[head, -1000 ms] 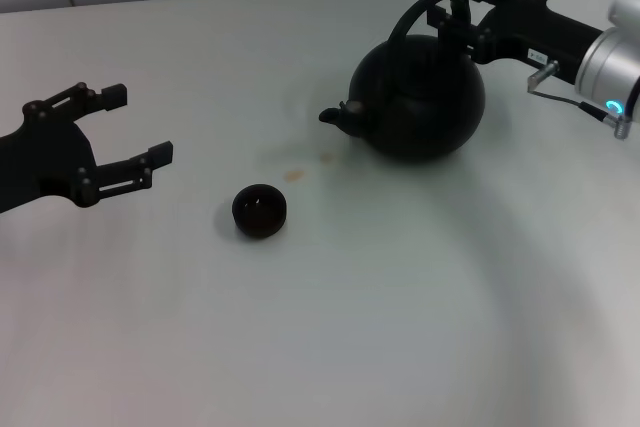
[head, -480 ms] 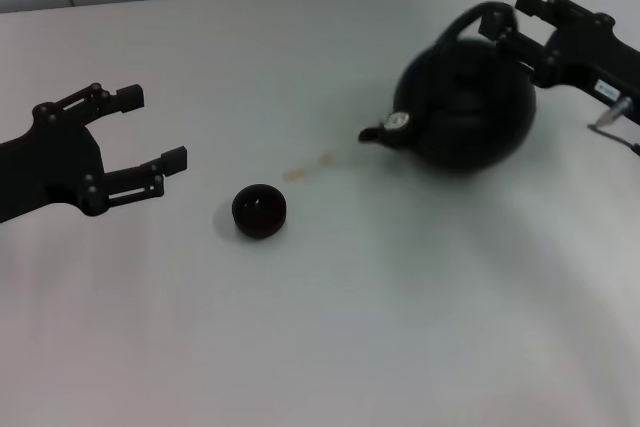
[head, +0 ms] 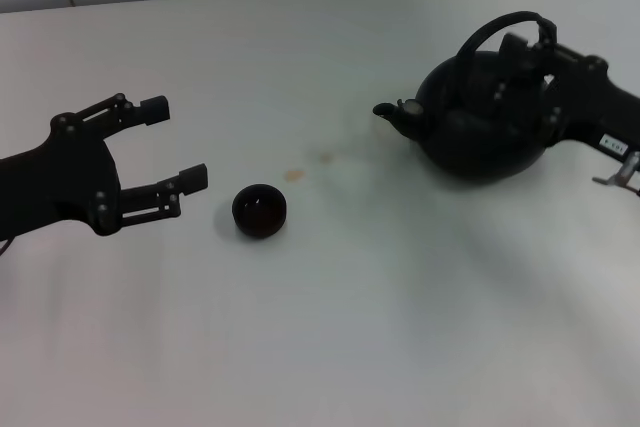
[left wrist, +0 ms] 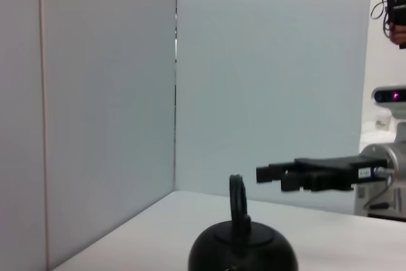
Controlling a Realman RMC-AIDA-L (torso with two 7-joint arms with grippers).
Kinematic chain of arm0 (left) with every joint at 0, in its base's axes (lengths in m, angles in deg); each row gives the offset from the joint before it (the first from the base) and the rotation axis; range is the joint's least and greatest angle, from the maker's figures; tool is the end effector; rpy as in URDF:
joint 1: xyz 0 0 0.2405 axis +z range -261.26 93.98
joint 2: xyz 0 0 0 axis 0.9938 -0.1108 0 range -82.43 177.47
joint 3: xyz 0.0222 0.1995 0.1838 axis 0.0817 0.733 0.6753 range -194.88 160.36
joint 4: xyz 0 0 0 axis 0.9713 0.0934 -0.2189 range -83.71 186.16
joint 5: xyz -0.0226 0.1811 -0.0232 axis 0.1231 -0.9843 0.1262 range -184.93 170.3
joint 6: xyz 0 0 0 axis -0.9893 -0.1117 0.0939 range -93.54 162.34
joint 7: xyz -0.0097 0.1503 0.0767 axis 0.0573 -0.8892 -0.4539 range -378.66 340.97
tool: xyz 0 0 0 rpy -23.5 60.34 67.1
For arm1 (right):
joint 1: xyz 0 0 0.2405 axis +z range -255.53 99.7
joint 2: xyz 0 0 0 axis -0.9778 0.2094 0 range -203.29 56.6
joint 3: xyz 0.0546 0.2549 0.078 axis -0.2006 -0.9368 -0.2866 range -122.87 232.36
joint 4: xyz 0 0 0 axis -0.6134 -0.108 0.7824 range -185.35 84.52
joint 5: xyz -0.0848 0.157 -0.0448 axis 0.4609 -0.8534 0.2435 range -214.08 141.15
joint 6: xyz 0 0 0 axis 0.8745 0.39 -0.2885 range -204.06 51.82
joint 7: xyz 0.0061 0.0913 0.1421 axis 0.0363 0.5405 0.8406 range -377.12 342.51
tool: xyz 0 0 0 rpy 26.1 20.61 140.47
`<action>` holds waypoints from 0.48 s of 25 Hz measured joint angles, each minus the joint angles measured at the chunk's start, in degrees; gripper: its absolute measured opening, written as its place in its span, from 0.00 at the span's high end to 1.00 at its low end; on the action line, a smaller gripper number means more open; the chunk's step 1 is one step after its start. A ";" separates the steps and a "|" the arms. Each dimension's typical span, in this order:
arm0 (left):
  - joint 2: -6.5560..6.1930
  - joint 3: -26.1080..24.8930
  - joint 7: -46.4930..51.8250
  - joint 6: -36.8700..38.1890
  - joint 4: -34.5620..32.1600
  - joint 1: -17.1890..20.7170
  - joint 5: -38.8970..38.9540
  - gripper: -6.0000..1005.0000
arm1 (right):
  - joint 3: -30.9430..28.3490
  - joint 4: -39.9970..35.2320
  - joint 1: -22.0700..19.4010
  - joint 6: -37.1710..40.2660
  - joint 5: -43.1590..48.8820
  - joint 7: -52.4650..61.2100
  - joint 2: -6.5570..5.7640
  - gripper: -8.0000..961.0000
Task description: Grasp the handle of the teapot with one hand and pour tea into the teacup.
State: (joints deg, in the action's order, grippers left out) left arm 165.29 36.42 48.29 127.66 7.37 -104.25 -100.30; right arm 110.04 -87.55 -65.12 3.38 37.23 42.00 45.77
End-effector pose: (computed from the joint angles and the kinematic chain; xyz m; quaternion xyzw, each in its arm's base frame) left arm -0.2373 0.2944 -0.0079 -0.9310 -0.0876 -0.3161 0.1604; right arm 0.2861 0.2987 0.0069 -0.8454 0.1920 0.3599 0.3447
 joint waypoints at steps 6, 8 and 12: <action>-0.24 0.57 0.37 3.43 0.35 0.43 -0.58 0.13 | -0.20 -2.46 -0.51 4.05 6.62 -0.08 -0.14 0.35; -0.74 1.37 0.46 5.92 0.57 0.46 -2.27 0.13 | -1.54 -4.97 -0.64 7.74 11.84 -0.10 -0.35 0.35; -0.92 1.41 0.76 7.66 0.60 0.48 -5.09 0.13 | -3.32 -7.05 -0.47 11.59 16.05 -0.12 -0.49 0.35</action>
State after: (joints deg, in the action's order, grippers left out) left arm 164.37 37.83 49.05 135.32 7.97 -103.77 -105.39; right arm 106.72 -94.61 -65.59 14.97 53.29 41.88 45.28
